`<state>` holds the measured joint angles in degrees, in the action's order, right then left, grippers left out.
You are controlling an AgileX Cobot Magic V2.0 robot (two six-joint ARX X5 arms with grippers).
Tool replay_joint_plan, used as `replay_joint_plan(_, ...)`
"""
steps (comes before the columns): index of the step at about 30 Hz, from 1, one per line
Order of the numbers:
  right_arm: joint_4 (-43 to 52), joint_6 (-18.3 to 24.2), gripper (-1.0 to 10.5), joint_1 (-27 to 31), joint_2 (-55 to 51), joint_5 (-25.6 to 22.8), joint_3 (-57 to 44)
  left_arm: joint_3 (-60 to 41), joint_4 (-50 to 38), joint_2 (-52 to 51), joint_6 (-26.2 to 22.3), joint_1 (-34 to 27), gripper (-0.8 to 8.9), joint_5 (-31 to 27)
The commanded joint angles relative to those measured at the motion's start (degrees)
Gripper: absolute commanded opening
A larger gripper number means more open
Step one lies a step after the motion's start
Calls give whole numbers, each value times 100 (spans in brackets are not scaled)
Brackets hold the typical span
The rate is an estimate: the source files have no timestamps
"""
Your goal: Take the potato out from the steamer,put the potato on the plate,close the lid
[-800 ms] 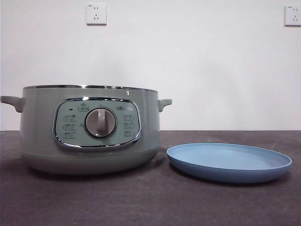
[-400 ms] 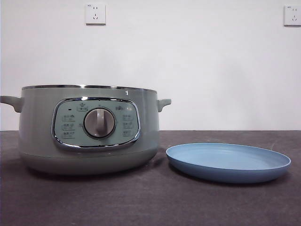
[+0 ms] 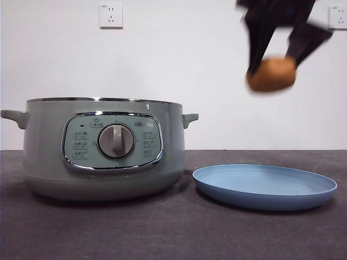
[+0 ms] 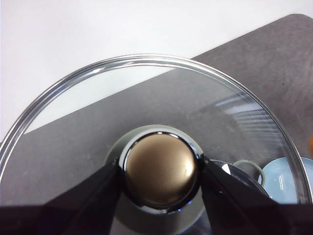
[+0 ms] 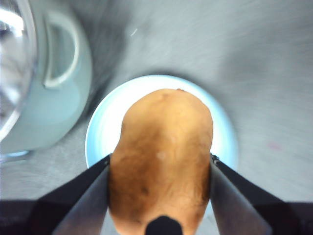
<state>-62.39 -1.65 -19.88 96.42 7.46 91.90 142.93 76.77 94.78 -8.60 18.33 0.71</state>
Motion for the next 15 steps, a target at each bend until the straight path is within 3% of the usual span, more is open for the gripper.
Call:
replay_joint_plan(1, 850, -125, -12, -208, 46, -2, -992, 74, 258, -66, -66, -4, -9, 9)
replay_joint_plan(8, 2870, -361, -12, -431, 212, -48, -2793, 74, 258, -66, -63, -4, -9, 7)
replay_joint_plan(12, 3235, -363, -8, -428, 297, -46, -3285, 74, 258, -66, -66, -4, -9, 9)
replay_joint_plan(15, 3174, -367, 108, -428, 304, -42, -3344, 72, 258, -66, -63, -4, -9, 28)
